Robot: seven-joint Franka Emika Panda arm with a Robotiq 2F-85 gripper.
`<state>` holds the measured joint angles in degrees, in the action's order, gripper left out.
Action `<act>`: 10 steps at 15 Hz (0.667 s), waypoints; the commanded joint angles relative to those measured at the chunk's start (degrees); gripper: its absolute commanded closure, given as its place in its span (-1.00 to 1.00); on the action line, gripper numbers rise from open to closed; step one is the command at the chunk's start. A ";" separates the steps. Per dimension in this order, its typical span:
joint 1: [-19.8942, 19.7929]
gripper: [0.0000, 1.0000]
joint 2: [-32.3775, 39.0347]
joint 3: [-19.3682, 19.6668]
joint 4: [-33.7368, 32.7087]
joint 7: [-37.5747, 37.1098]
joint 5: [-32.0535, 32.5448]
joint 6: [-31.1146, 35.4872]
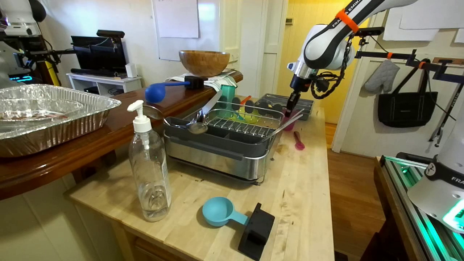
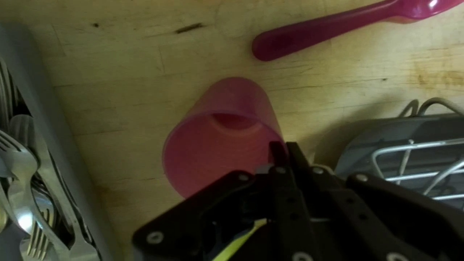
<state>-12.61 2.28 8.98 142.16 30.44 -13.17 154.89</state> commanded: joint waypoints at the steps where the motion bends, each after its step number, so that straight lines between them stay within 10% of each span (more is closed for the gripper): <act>1: 0.82 0.98 -1.20 -1.03 1.04 5.16 -3.32 -1.07; 10: 4.04 0.98 -5.43 -2.39 5.38 11.24 -1.21 -1.82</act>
<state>-9.60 -0.12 6.37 144.93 39.22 -14.69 154.78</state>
